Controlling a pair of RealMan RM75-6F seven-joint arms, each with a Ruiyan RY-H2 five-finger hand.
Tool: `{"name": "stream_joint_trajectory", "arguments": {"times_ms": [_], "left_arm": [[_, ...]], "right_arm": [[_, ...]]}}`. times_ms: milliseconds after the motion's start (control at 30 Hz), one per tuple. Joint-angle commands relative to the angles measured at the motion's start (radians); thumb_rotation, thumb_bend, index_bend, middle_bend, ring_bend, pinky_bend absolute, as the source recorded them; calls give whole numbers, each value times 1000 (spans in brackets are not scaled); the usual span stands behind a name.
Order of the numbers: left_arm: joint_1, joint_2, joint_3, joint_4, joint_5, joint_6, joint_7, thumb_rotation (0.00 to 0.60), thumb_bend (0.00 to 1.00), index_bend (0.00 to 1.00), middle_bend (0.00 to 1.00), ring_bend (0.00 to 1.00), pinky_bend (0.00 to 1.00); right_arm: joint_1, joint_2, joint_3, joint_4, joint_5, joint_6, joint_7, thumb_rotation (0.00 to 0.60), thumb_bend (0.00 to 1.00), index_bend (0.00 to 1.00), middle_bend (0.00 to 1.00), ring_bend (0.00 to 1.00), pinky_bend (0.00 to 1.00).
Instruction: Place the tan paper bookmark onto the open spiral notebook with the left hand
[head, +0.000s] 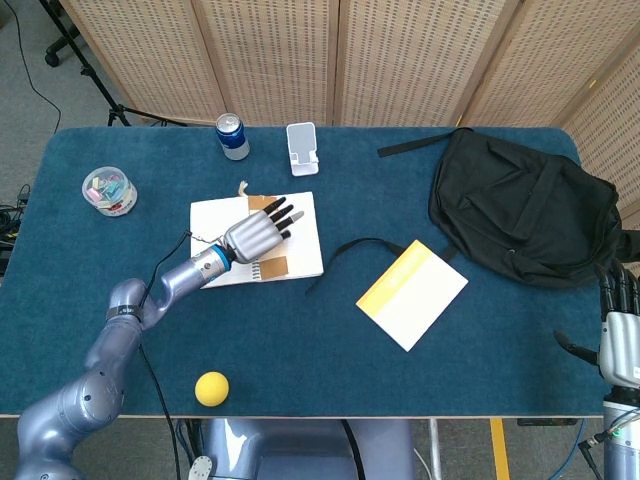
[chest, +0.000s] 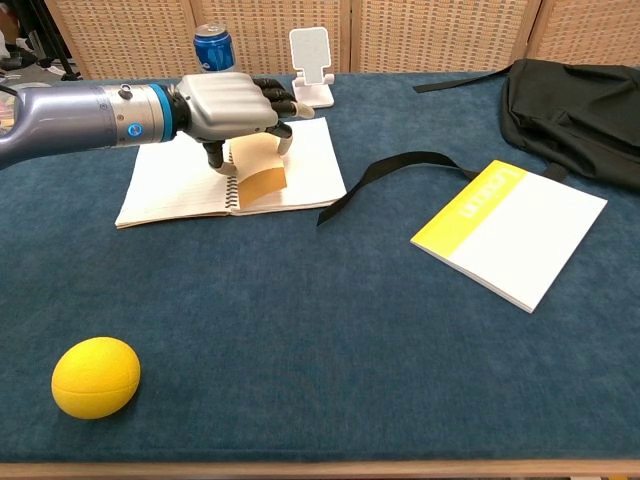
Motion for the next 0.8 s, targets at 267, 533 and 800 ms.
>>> {"name": "stream_joint_trajectory", "arguments": {"times_ms": [267, 533, 800], "left_arm": [[-1, 1, 3, 5, -11, -4, 11, 600, 266, 393, 0, 0, 0], [-4, 3, 6, -1, -16, -1, 13, 600, 253, 244, 0, 0, 0], [-4, 13, 1, -19, -26, 10, -3, 600, 210, 27, 0, 0, 0]], "right_arm": [[0, 3, 2, -2, 4, -2, 5, 600, 0, 0, 0, 0, 0], [-2, 6, 1, -9, 3, 0, 5, 600, 0, 0, 0, 0, 0], [-3, 8, 0, -15, -1, 2, 8, 600, 0, 0, 0, 0, 0]]}}
